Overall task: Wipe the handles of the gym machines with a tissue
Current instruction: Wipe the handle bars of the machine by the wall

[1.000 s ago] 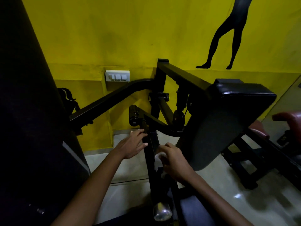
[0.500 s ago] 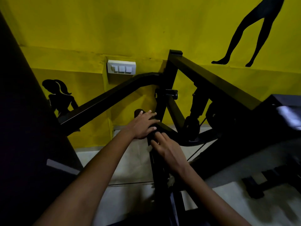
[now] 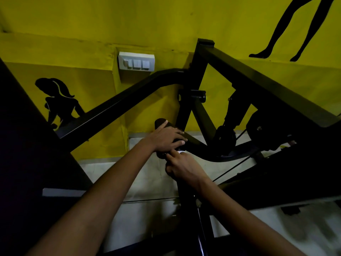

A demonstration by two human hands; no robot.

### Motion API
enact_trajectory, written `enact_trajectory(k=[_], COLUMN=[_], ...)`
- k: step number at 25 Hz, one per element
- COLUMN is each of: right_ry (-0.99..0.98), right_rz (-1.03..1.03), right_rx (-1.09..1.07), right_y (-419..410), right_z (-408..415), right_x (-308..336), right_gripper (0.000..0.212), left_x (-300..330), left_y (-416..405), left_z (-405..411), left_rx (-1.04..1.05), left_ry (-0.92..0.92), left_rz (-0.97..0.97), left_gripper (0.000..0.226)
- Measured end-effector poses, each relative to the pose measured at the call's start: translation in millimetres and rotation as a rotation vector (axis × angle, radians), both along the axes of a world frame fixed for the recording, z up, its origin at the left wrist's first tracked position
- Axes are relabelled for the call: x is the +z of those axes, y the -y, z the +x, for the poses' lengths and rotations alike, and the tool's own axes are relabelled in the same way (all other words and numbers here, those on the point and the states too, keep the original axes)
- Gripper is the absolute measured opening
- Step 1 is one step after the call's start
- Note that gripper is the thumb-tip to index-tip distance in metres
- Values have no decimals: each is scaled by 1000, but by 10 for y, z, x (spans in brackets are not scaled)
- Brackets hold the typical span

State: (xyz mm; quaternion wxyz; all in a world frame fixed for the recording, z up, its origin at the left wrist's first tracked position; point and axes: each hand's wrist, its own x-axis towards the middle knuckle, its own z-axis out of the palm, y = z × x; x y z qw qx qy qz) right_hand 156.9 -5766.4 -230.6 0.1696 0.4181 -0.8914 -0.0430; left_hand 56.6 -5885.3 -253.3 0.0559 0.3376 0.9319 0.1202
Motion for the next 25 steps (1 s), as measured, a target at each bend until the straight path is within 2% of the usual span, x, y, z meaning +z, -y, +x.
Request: enact_trajectory(k=[3, 6, 11, 16, 19, 25], right_ry=[-9, 40, 76, 97, 108, 171], right_rz=[81, 186, 262, 143, 216, 214], right_rx=[-41, -26, -47, -78, -41, -77], right_y=[19, 6, -13, -55, -92, -133], right_z=[78, 187, 447, 771, 984, 1362], right_x=[37, 15, -50, 22, 53, 91], right_gripper=[12, 27, 24, 25, 26, 24], left_x=[-15, -60, -64, -46, -30, 1], left_y=[19, 31, 9, -34, -32, -61], left_z=[92, 239, 482, 797, 969, 1303], left_rx=[7, 16, 51, 57, 75, 97], left_ry=[-20, -87, -120, -99, -68, 38], left_rz=[0, -34, -47, -55, -15, 129], left_gripper=[40, 41, 43, 43, 43, 43])
